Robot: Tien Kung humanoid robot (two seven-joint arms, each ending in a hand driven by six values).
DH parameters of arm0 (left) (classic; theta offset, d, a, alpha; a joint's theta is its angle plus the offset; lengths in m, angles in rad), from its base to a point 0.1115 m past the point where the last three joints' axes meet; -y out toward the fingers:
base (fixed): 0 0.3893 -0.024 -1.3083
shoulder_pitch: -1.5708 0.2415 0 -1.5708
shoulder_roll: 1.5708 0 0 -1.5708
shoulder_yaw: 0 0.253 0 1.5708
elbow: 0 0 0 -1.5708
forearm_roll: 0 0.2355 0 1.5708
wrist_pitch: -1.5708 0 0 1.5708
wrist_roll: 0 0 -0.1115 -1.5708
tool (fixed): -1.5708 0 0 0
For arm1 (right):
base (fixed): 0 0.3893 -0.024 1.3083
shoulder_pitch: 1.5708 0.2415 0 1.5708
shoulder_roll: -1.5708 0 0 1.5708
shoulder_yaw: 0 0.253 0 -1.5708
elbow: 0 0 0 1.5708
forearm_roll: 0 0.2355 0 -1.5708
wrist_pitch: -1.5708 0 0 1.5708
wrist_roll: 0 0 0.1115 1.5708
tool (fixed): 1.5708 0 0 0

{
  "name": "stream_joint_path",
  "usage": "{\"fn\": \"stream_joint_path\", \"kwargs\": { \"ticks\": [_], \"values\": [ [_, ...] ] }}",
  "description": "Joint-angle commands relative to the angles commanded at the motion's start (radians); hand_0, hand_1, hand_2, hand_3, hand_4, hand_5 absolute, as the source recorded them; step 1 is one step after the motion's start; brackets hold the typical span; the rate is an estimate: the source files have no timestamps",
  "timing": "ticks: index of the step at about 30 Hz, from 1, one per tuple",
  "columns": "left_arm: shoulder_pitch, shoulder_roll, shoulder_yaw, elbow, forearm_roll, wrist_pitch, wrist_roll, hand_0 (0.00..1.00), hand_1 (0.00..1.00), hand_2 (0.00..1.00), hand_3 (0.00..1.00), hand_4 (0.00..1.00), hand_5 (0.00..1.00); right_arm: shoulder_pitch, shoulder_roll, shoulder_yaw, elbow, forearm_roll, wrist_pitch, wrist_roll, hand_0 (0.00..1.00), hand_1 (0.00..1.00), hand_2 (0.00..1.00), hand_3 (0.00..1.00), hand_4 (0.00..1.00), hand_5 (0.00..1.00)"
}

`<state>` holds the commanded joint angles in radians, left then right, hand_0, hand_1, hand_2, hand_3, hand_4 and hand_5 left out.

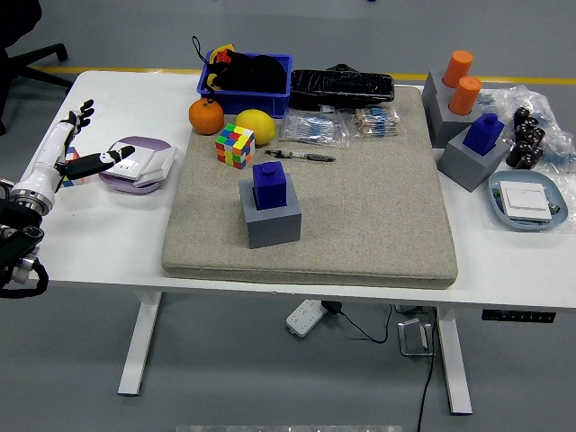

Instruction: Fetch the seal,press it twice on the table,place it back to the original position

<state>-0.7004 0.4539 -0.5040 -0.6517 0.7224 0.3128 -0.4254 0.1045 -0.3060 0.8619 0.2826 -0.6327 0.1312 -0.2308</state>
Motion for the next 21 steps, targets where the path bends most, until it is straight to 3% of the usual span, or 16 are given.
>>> {"fn": "stream_joint_path", "kwargs": {
  "ticks": [21],
  "values": [
    [-0.002, 0.001, 0.004, 0.0, -0.002, -0.001, 0.001, 0.962, 0.948, 0.971, 0.982, 0.998, 0.359, -0.002, -0.002, -0.003, 0.0, 0.002, -0.001, 0.0, 0.852, 0.768, 0.706, 0.739, 0.788, 0.561]
  ]
}}
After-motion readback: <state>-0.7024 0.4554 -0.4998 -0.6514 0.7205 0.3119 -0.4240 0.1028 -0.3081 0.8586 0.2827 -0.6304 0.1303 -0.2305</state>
